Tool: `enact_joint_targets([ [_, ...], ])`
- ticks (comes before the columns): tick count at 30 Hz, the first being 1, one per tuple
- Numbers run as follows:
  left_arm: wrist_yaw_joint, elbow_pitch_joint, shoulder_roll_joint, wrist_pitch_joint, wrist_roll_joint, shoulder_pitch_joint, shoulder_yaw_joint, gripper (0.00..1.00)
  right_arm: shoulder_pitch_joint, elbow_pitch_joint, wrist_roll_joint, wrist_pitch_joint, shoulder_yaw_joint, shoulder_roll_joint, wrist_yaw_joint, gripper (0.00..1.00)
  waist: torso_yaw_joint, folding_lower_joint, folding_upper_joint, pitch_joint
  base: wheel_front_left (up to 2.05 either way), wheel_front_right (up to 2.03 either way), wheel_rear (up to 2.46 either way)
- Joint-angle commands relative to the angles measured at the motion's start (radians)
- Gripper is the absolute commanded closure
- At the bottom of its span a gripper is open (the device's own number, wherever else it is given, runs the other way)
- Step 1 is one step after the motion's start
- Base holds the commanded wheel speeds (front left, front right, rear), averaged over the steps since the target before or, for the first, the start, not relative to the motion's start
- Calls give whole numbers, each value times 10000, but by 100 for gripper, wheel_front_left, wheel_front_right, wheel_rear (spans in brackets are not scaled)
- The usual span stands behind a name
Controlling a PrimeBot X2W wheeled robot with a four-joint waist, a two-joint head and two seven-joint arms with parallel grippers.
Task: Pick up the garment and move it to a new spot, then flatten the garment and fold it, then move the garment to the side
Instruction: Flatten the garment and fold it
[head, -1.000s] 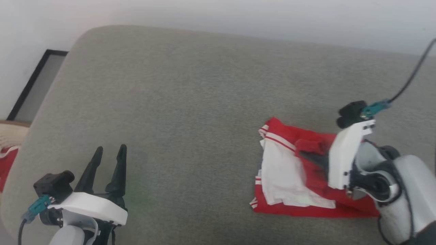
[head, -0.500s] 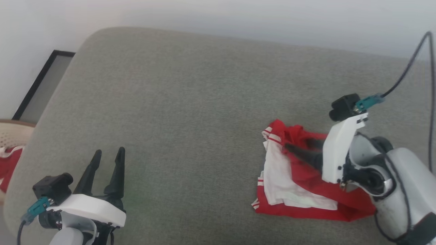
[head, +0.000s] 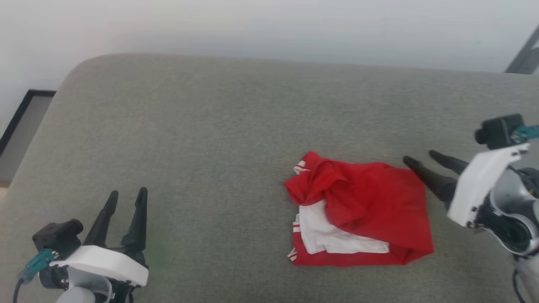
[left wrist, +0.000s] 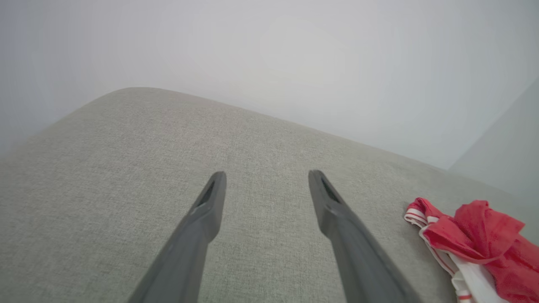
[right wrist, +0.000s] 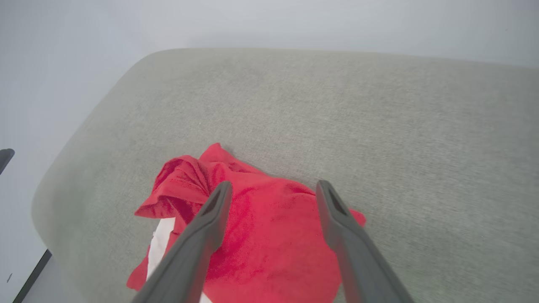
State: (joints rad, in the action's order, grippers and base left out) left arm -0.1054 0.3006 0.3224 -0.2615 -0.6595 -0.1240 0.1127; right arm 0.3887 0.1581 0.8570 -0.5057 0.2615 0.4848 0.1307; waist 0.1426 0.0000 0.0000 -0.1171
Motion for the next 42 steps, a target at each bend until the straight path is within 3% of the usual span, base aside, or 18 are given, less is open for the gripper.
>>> enact_joint_targets([
  [1,-15,-3,77,-39,16,142,-33,0,-122,-98,-95,228,-54,82,-1,0,-161,0,0,94,0,0,0],
  [9,57,-90,238,-40,43,381,-228,0,-1007,-162,-576,2507,-206,672,-1,0,-787,0,0,323,0,0,0],
  [22,54,-94,390,-41,209,863,-514,0,-1964,993,-1185,5964,-138,871,-1,0,-1431,0,0,694,0,0,0],
  [30,38,-148,445,-41,280,1132,-666,0,-2298,1458,-1327,6846,-296,751,-1,0,-1477,0,0,857,0,0,0],
  [42,57,-268,500,-42,383,1300,-767,0,-2490,1675,-1270,7132,-364,654,-1,0,-1463,0,0,954,0,0,0],
])
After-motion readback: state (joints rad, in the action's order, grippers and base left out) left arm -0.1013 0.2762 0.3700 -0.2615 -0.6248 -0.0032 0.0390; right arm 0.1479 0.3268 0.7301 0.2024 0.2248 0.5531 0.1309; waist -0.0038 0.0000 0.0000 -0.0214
